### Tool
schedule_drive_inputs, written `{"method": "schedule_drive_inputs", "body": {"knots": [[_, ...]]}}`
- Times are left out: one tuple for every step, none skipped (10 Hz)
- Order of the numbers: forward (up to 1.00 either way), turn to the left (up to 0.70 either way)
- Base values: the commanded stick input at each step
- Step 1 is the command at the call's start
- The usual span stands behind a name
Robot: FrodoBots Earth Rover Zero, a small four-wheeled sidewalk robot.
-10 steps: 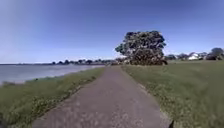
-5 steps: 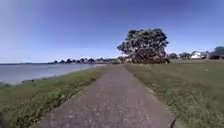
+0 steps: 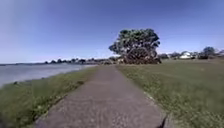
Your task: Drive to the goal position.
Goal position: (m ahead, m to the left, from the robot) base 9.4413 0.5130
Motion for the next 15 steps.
{"method": "schedule_drive_inputs", "body": {"knots": [[0.7,0.0],[0.7,0.0],[0.7,0.0],[0.7,0.0],[0.7,0.0],[0.7,0.0],[0.7,0.0],[0.7,0.0],[0.7,0.0],[0.7,0.0],[0.7,0.0],[0.7,0.0],[0.7,0.0],[0.7,0.0],[0.7,0.0]]}}
